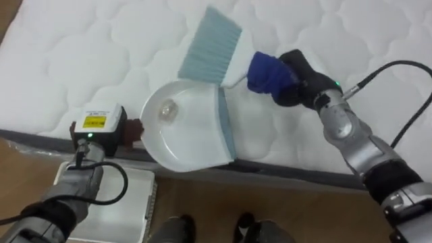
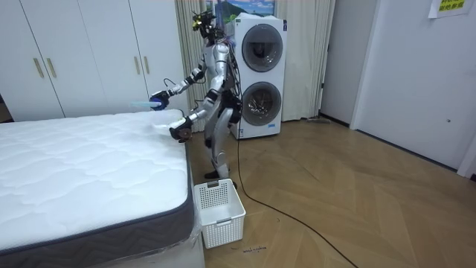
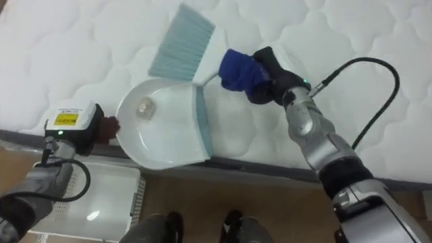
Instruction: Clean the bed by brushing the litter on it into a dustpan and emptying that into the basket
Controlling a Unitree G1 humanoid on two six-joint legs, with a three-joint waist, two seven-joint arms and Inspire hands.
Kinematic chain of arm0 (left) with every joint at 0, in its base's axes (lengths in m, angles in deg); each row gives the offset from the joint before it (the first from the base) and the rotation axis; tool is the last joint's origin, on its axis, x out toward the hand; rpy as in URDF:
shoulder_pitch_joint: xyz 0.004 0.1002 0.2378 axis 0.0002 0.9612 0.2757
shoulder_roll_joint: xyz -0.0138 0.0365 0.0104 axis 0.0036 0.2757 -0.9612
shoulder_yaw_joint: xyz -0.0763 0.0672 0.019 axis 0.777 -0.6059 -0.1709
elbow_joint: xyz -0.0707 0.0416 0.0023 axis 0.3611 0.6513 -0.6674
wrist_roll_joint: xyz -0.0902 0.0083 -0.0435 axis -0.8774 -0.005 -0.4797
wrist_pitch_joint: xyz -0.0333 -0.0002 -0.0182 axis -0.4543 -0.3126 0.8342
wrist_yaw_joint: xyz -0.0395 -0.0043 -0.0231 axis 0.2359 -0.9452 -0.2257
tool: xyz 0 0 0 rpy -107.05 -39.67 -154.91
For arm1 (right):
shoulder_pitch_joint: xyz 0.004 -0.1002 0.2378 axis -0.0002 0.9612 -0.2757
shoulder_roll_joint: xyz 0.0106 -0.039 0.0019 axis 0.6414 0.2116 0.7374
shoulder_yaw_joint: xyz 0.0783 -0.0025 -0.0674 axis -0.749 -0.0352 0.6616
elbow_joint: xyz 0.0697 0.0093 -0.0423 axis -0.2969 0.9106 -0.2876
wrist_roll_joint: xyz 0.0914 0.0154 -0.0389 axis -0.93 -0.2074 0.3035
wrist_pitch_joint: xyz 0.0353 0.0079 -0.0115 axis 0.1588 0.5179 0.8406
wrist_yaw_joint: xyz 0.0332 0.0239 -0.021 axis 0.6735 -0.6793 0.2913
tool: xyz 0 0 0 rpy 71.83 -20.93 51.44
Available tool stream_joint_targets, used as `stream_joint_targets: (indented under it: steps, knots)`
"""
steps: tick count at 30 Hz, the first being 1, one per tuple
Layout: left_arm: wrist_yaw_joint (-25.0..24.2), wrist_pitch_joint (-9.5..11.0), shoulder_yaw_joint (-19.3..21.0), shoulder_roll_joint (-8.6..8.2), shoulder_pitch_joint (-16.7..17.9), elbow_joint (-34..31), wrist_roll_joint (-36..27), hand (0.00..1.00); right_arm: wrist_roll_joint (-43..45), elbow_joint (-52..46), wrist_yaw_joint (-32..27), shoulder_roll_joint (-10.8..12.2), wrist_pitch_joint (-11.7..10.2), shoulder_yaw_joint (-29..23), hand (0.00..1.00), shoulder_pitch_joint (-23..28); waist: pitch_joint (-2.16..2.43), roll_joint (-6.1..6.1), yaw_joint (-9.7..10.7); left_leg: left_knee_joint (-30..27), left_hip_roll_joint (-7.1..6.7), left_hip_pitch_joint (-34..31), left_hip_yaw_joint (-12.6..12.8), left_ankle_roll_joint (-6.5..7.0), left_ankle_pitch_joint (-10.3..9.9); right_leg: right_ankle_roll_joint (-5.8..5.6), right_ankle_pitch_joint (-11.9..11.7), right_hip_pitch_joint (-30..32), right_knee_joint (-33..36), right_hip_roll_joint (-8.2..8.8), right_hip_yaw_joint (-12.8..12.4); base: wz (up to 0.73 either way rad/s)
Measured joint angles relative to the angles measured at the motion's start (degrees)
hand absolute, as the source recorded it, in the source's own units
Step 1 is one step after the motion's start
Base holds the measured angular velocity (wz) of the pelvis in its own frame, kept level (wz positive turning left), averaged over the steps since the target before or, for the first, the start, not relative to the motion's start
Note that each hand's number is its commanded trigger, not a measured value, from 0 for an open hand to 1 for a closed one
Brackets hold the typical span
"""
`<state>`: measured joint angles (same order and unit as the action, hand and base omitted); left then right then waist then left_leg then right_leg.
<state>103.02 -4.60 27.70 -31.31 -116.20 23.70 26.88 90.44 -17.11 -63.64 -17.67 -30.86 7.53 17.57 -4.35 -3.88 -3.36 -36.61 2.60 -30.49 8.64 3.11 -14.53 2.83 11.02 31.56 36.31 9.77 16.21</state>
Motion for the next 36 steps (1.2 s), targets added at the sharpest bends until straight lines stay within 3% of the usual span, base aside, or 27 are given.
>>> stream_joint_targets:
  steps: [2, 7, 9, 10, 11, 13, 16, 20, 27, 31, 33, 35, 36]
  knots:
    - [0.0, -0.1, 0.7, -0.14, 0.5, 0.0, -0.2, 1.00, -1.9, 2.0, -1.5, -0.2, 0.1, -2.4, 1.00, 1.1, 0.61, 1.03, 0.0, 1.1, 0.12, 2.0, 0.2, 0.12, 0.1, -0.52, -0.8, -2.2, -2.0, -0.74, -0.4, -0.10]
    - [0.0, 0.1, 3.0, -0.31, 3.1, -1.6, -0.3, 1.00, -4.9, 3.5, -3.2, -0.5, 0.1, -3.7, 1.00, 3.3, 1.15, 2.04, 0.4, 4.0, -0.97, 6.7, 0.2, 0.41, 0.2, -1.33, -0.6, -6.3, -3.4, -0.18, -0.5, 0.03]
    - [0.0, 0.3, 4.0, -0.53, 5.7, -2.7, -0.3, 1.00, -5.2, 3.5, -3.7, -0.4, 0.0, -4.8, 0.67, 4.7, 1.61, 2.74, 1.4, 5.3, -1.75, 8.4, -1.0, 0.44, 0.4, -1.89, 0.0, -8.4, -3.8, -0.10, -0.5, 0.38]
    - [-0.1, 0.4, 4.4, -0.76, 7.2, -3.6, -0.3, 1.00, -5.5, 3.4, -4.4, -0.5, 0.0, -6.1, 0.20, 6.2, 1.82, 3.01, 2.3, 6.2, -2.57, 9.6, -2.1, 0.50, 0.7, -2.45, 0.7, -9.9, -4.3, -0.13, -0.6, 0.67]
    - [-0.3, 0.3, 4.6, -0.87, 8.6, -4.4, -0.3, 1.00, -6.2, 3.3, -5.0, -0.5, 0.1, -7.5, 0.00, 7.7, 2.29, 3.25, 3.1, 7.5, -3.48, 10.6, -3.6, 0.51, 1.3, -2.89, 1.2, -11.3, -5.0, -0.07, -0.7, 0.73]
    - [-0.3, 0.1, 5.0, -1.11, 9.8, -5.6, -0.5, 1.00, -7.3, 2.8, -5.6, -0.6, 0.1, -9.1, 0.00, 8.9, 2.39, 3.15, 4.0, 10.3, -4.61, 12.0, -5.0, 0.66, 2.7, -3.40, 1.5, -12.8, -6.3, -0.31, -2.2, 0.64]
    - [-0.2, 0.4, 7.2, -1.56, 14.3, -9.8, -0.4, 1.00, -11.3, -2.5, -7.6, -0.6, 0.0, -9.8, 0.00, 13.0, 2.74, 3.13, 4.3, 14.4, -5.29, 15.1, -6.8, 0.41, 4.2, -3.72, 1.1, -16.2, -9.4, -0.96, -2.1, 0.34]
    - [-0.1, 0.4, 9.4, -2.78, 17.7, -11.6, -0.3, 1.00, -12.1, -4.2, -9.4, -0.5, 0.0, -9.9, 0.00, 15.1, 3.95, 2.27, 4.4, 15.8, -5.22, 17.7, -9.3, -0.02, 4.7, -3.77, 1.1, -20.3, -12.4, -2.33, -2.0, 0.30]
    - [-0.1, 1.5, 11.2, -4.35, 18.7, -14.3, -0.4, 1.00, -13.3, -4.8, -11.9, 0.7, -0.2, -10.1, 0.00, 15.3, 3.98, 2.09, 2.3, 15.9, -5.12, 18.8, -12.7, -0.80, 5.1, -3.62, 1.2, -23.9, -14.8, -3.80, -2.4, 0.27]
    - [0.0, 1.8, 13.1, -5.48, 20.3, -15.0, -0.8, 1.00, -13.3, -6.5, -14.9, 0.8, -0.2, -11.6, 0.00, 15.3, 3.96, 1.76, 1.0, 14.5, -5.24, 17.9, -15.2, -1.56, 5.4, -2.98, 1.6, -25.3, -15.3, -4.61, -0.9, 0.44]
    - [0.0, 1.8, 13.6, -5.97, 20.2, -15.2, -1.3, 1.00, -14.1, -6.5, -16.5, 0.8, -0.6, -12.6, 0.00, 15.3, 3.95, 1.76, 1.3, 13.0, -5.19, 16.7, -15.8, -1.86, 5.5, -2.55, 1.9, -26.2, -15.5, -5.07, 1.4, 0.83]
    - [0.0, 1.8, 13.8, -6.60, 19.7, -15.9, -1.5, 1.00, -15.5, -6.6, -18.7, 0.8, -0.8, -14.4, 0.00, 15.7, 3.89, 1.56, 1.2, 14.2, -5.98, 15.8, -19.2, -3.08, 6.9, -1.71, 2.3, -26.8, -15.6, -6.18, 1.7, 1.09]
    - [0.0, 1.8, 13.8, -6.63, 19.7, -16.1, -1.5, 1.00, -15.8, -6.6, -19.4, 0.8, -0.9, -14.8, 0.00, 15.8, 3.88, 1.30, 1.3, 15.6, -6.29, 15.8, -19.6, -3.34, 8.3, -1.46, 2.4, -26.8, -15.7, -6.20, 1.7, 1.29]
